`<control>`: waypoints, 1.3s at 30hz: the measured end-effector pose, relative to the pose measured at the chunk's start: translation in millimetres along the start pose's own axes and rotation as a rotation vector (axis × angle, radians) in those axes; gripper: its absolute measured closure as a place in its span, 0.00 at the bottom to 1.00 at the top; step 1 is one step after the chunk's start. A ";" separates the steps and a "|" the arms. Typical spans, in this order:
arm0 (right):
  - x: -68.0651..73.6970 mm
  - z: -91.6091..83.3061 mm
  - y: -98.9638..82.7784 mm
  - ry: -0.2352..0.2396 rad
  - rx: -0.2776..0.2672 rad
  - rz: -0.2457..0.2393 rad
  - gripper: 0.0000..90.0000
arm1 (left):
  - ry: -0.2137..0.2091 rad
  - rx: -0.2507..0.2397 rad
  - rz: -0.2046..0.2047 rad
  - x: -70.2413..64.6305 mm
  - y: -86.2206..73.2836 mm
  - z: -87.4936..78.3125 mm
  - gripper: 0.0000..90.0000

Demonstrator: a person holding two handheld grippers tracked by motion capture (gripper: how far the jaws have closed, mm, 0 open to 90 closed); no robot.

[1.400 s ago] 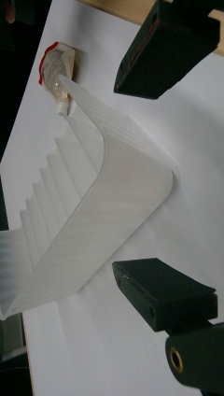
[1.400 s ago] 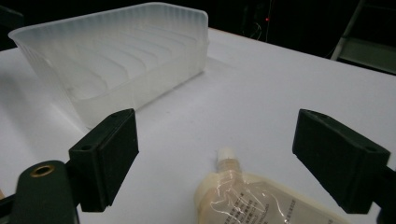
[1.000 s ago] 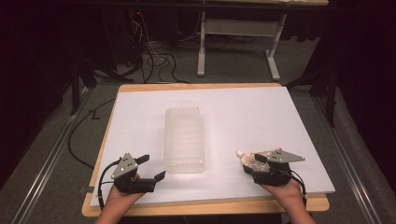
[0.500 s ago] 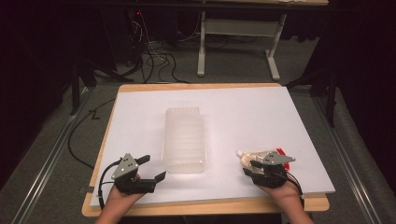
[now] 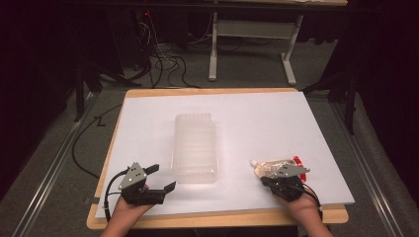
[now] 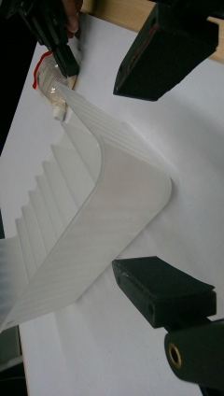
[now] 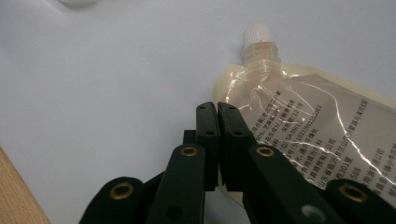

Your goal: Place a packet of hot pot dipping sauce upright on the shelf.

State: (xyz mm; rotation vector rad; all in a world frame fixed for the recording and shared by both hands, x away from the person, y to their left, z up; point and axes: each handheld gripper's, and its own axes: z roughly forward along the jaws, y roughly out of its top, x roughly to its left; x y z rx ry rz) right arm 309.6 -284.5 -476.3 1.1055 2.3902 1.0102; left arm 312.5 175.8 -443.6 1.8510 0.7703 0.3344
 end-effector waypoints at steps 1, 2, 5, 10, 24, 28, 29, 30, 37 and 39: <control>0.0 0.0 0.0 0.000 0.000 0.000 0.99 | 0.000 0.000 0.000 0.0 0.0 0.0 0.16; -0.7 -0.4 0.1 0.004 -0.001 0.004 1.00 | 0.000 0.001 0.001 0.1 0.0 0.0 0.16; -1.4 -1.9 0.6 0.011 -0.010 0.008 1.00 | 0.000 0.000 0.000 0.4 0.1 -0.1 0.16; -2.5 -10.9 4.9 0.015 -0.050 0.004 1.00 | 0.002 -0.001 0.000 1.0 0.1 -0.2 0.16; -12.2 -56.0 17.8 -0.047 -0.247 0.032 1.00 | -0.002 0.005 0.002 0.9 -0.3 1.0 0.16; -20.7 -77.4 20.0 -0.105 -0.320 0.041 1.00 | -0.003 0.004 0.002 1.1 -0.3 0.9 0.16; -20.7 -77.4 20.0 -0.105 -0.320 0.041 1.00 | -0.003 0.004 0.002 1.1 -0.3 0.9 0.16; -24.2 -86.7 19.2 -0.127 -0.339 0.054 1.00 | -0.003 0.005 0.002 1.4 -0.3 1.0 0.16; -38.3 -112.4 12.1 -0.201 -0.401 0.081 1.00 | -0.003 0.004 0.004 1.4 -0.4 1.5 0.16; -43.0 -118.5 9.7 -0.217 -0.414 0.098 1.00 | -0.004 0.003 0.003 1.2 -0.4 1.6 0.16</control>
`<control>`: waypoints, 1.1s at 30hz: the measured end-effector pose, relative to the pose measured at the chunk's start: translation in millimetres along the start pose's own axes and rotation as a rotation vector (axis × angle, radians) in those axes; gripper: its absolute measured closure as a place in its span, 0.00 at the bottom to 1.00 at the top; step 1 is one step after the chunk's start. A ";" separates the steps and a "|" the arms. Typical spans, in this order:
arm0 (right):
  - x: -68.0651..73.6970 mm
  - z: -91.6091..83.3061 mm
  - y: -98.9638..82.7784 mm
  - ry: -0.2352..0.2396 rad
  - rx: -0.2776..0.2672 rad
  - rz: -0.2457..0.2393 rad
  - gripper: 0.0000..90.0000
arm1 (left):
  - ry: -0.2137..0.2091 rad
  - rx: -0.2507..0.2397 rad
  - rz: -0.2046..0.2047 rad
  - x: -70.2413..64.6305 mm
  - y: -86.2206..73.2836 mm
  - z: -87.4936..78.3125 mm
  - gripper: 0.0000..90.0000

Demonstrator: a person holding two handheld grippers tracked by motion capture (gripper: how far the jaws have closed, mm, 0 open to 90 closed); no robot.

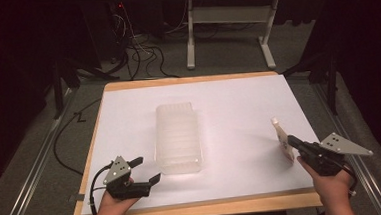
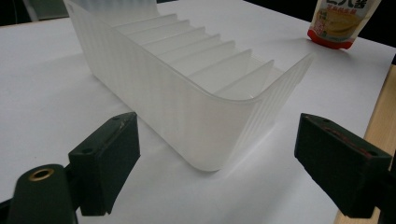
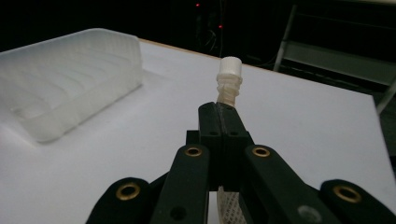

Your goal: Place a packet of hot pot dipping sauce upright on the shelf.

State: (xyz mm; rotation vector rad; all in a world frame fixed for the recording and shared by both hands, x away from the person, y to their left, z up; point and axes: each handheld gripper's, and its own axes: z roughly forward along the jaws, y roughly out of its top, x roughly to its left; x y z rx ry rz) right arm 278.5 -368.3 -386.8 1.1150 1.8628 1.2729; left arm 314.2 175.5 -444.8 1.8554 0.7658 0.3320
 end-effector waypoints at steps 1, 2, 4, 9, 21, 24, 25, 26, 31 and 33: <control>-2.7 -2.1 -0.1 -0.008 -0.004 0.007 1.00 | 0.000 0.001 0.001 0.1 0.0 0.0 0.16; -7.9 -5.7 -0.6 -0.022 -0.015 0.019 1.00 | 0.000 0.002 0.001 0.1 0.0 0.0 0.16; -13.8 -9.9 -1.5 -0.039 -0.023 0.030 1.00 | -0.001 0.004 0.000 0.1 0.0 0.3 0.16; -24.2 -17.2 -3.3 -0.082 -0.038 0.051 1.00 | 0.002 0.001 0.001 0.3 0.0 0.2 0.16; -42.2 -27.8 -10.7 -0.136 -0.049 0.106 1.00 | 0.001 0.001 0.002 0.1 0.0 0.3 0.16; -43.9 -28.0 -11.2 -0.135 -0.058 0.116 0.98 | 0.000 0.001 0.002 0.1 0.0 0.4 0.16; -44.3 -28.6 -10.9 -0.135 -0.061 0.123 0.94 | -0.001 0.003 0.002 0.0 0.0 0.4 0.16; -44.3 -28.6 -10.9 -0.135 -0.061 0.123 0.94 | -0.001 0.003 0.002 0.0 0.0 0.4 0.16; -44.2 -28.1 -9.6 -0.121 -0.072 0.149 0.70 | 0.000 0.005 0.002 -0.1 0.0 0.3 0.16; -44.4 -26.0 -10.1 -0.134 -0.073 0.159 0.57 | 0.000 0.001 0.002 -0.1 0.1 0.1 0.16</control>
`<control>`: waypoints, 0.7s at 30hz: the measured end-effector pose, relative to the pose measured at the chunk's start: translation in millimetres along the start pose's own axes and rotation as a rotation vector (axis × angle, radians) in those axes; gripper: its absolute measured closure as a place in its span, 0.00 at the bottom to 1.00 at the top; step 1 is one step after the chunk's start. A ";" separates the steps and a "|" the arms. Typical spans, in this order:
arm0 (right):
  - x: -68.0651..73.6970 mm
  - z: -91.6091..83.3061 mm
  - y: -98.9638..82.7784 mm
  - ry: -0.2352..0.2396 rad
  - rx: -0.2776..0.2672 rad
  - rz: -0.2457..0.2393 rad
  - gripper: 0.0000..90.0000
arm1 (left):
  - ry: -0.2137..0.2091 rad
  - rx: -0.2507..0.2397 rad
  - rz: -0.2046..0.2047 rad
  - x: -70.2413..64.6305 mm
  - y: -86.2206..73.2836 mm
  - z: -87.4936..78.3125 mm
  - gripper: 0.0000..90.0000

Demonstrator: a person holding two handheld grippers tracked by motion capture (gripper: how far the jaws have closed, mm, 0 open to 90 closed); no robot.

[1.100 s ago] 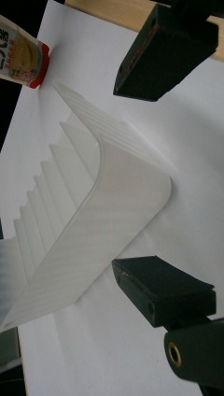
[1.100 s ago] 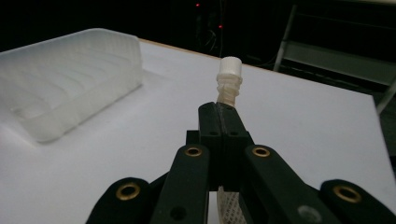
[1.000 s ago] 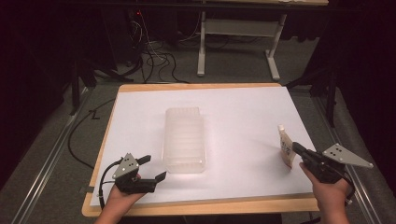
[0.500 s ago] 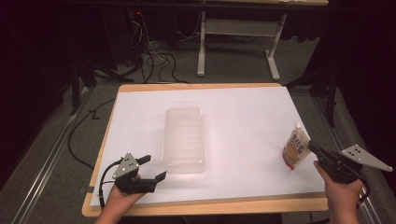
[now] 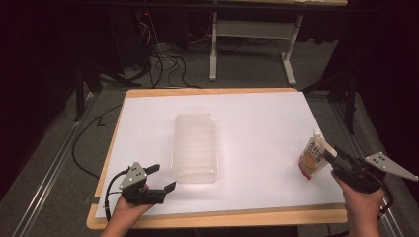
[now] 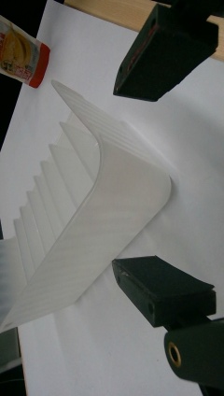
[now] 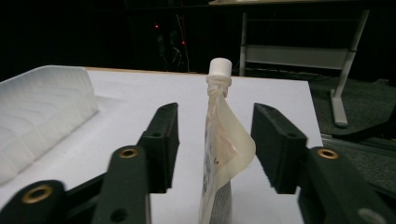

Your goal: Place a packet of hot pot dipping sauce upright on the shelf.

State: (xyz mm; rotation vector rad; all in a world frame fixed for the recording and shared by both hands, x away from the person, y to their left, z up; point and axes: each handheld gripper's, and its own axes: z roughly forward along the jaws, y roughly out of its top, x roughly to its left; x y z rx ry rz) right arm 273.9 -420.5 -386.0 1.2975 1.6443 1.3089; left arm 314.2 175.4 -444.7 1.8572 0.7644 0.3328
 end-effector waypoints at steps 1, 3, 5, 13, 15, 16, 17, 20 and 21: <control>0.0 0.0 0.0 0.000 0.000 0.000 0.57 | 0.000 0.000 0.000 0.0 0.0 0.0 0.16; 0.2 1.7 -1.4 -0.003 0.001 0.010 0.52 | 0.000 0.000 0.001 0.0 0.0 -0.2 0.16; 0.5 3.7 -3.7 -0.009 0.008 0.019 0.48 | 0.000 0.001 0.001 0.0 0.1 -0.3 0.16; 0.5 14.6 -16.9 -0.007 0.059 0.051 0.42 | 0.000 0.001 0.002 -0.1 0.3 -0.9 0.16; 1.2 17.5 -20.3 -0.009 0.075 0.053 0.42 | 0.000 0.001 0.002 -0.1 0.4 -1.0 0.16; 2.0 20.9 -24.1 -0.005 0.094 0.057 0.42 | 0.001 0.002 0.002 -0.2 0.4 -1.1 0.16; 2.0 20.9 -24.1 -0.005 0.094 0.057 0.42 | 0.001 0.001 0.002 -0.2 0.5 -1.2 0.16; 3.3 25.2 -29.0 0.006 0.114 0.061 0.46 | 0.002 -0.002 0.001 -0.3 0.5 -1.5 0.16; 3.8 26.2 -30.5 0.004 0.123 0.062 0.49 | 0.002 -0.003 0.001 -0.3 0.6 -1.5 0.16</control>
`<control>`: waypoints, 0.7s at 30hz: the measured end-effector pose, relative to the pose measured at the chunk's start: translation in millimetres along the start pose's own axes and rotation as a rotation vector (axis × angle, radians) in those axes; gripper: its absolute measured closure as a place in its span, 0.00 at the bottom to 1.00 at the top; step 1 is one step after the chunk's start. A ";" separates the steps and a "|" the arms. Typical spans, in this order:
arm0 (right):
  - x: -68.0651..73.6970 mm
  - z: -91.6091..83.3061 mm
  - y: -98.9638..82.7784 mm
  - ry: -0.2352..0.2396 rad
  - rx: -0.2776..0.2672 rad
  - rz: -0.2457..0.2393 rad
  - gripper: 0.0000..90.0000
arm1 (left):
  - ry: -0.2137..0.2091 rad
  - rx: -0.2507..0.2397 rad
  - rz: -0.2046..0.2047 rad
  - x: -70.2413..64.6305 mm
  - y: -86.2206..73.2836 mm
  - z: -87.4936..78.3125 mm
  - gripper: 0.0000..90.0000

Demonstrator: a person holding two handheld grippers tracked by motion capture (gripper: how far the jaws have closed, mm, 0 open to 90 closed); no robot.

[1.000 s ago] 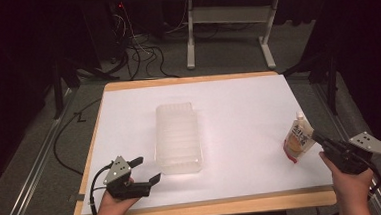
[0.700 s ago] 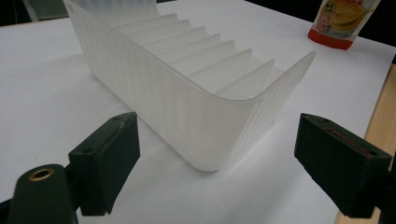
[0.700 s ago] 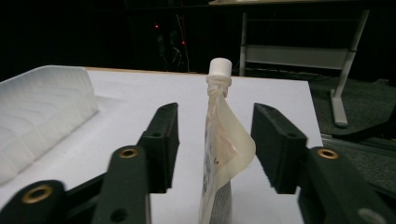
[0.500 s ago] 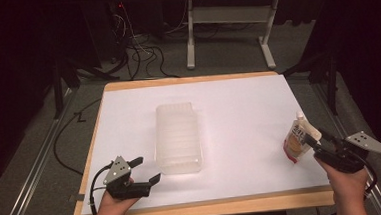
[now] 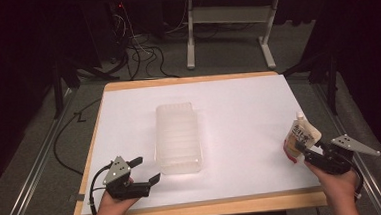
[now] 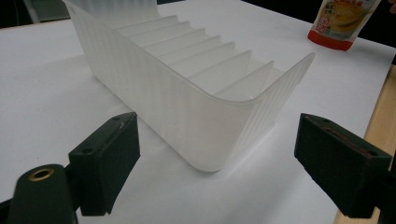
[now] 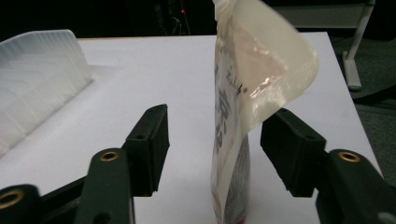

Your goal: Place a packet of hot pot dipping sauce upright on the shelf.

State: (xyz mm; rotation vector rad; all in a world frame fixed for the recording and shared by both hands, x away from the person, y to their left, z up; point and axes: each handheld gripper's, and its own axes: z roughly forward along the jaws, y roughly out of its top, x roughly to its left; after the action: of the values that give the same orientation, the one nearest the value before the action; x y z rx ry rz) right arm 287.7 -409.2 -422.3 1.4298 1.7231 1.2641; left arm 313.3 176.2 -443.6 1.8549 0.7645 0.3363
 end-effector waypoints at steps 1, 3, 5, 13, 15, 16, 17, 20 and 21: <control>0.0 0.8 -0.7 0.000 0.002 0.000 0.51 | 0.000 0.000 0.000 0.0 0.0 -0.1 0.16; 0.6 1.6 -2.3 -0.005 0.009 0.005 0.55 | 0.001 -0.001 0.002 0.0 0.1 -0.2 0.16; 1.2 1.7 -3.7 -0.002 0.019 0.003 0.65 | 0.000 0.000 0.001 0.0 0.2 -0.8 0.16; -2.6 -2.5 -6.2 -0.005 0.003 0.008 0.83 | 0.000 -0.002 0.002 -0.1 0.2 -0.3 0.16; -3.4 -3.0 -6.2 -0.010 -0.001 0.006 0.85 | 0.000 -0.001 0.002 -0.1 0.2 -0.3 0.17; -4.0 -3.5 -6.2 -0.012 -0.004 0.005 0.87 | 0.001 -0.001 0.001 -0.1 0.2 -0.1 0.17; -4.9 -4.6 -5.9 -0.015 -0.012 0.009 0.90 | 0.001 0.003 0.002 -0.1 0.2 0.0 0.17; -5.1 -5.1 -5.9 -0.016 -0.015 0.006 0.94 | -0.001 0.005 0.004 -0.2 0.2 0.2 0.17; -4.6 -5.2 -5.4 -0.023 -0.017 -0.001 0.97 | 0.000 0.005 0.006 -0.3 0.3 0.2 0.17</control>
State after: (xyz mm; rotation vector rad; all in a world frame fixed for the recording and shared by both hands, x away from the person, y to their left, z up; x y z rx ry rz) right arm 282.3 -415.1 -425.8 1.4279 1.6942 1.2539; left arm 313.3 175.7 -443.4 1.8622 0.7606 0.3383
